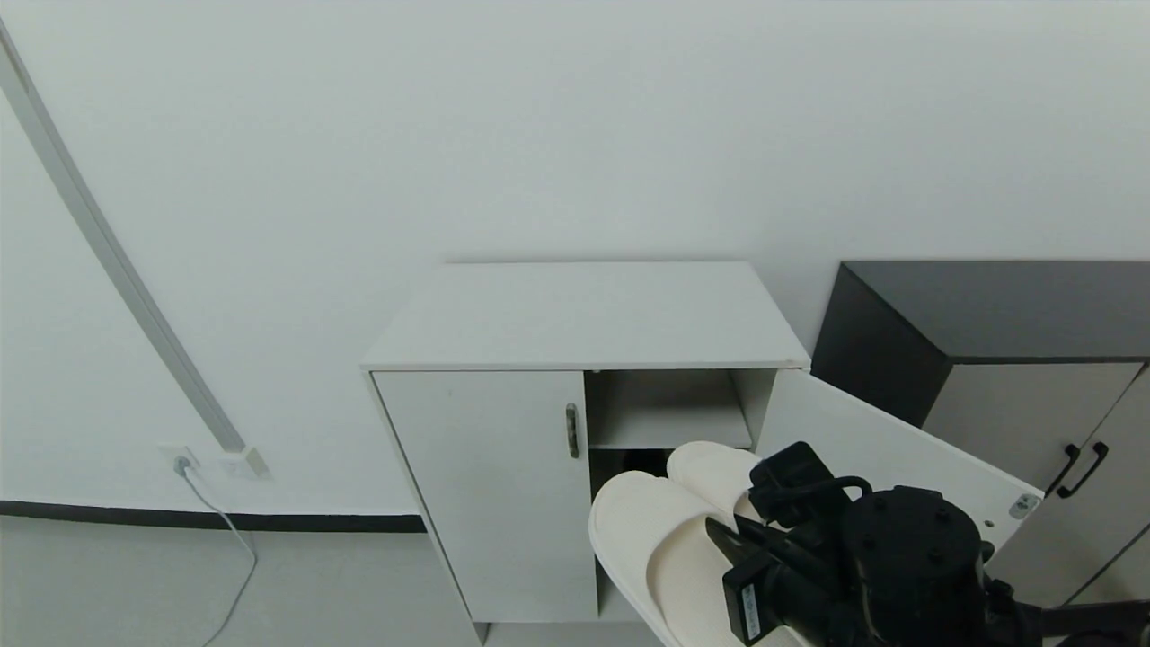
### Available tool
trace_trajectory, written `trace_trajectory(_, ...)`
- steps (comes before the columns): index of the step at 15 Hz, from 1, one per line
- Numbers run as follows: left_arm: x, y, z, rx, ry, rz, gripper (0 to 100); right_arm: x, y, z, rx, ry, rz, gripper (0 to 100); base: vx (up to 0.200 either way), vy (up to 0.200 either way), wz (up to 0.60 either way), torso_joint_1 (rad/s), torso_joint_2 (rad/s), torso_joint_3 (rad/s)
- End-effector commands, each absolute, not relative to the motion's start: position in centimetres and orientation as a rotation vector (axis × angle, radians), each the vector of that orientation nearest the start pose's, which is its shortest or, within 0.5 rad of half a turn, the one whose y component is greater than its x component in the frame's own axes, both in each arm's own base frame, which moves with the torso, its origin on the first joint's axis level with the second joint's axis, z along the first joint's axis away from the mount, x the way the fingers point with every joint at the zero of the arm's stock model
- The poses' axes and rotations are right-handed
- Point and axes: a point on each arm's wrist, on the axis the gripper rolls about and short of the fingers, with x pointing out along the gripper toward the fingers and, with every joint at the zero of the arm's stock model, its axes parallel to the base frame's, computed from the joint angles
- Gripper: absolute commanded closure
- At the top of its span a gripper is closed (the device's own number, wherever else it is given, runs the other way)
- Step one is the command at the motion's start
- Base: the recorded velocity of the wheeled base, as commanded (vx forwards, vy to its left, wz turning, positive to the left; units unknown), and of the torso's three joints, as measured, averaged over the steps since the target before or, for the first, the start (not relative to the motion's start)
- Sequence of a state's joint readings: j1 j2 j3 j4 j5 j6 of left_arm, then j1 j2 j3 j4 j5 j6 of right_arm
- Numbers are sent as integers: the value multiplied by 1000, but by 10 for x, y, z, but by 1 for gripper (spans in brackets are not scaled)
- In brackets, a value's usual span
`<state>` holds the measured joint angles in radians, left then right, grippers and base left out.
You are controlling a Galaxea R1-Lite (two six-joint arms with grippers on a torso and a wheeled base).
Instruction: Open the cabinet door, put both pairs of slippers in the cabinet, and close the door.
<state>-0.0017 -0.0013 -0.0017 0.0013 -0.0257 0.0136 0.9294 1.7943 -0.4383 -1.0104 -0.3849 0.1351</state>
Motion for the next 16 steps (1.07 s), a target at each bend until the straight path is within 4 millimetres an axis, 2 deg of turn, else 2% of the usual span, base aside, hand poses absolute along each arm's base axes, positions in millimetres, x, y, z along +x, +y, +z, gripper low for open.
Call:
trace_trajectory(1,-23,-1,76,14,0,-28,100,170,214,102,-87,318,518,100,0,0,0,-242,544,305)
trace_trajectory(9,-23,-1,76,14,0,-28,100,169,214,101,-91,321,522,100,0,0,0,-220,538,316)
trace_trajectory(16,-23,-1,76,14,0,-28,100,178,223,80,-86,314,515,100,0,0,0,-177,495,317)
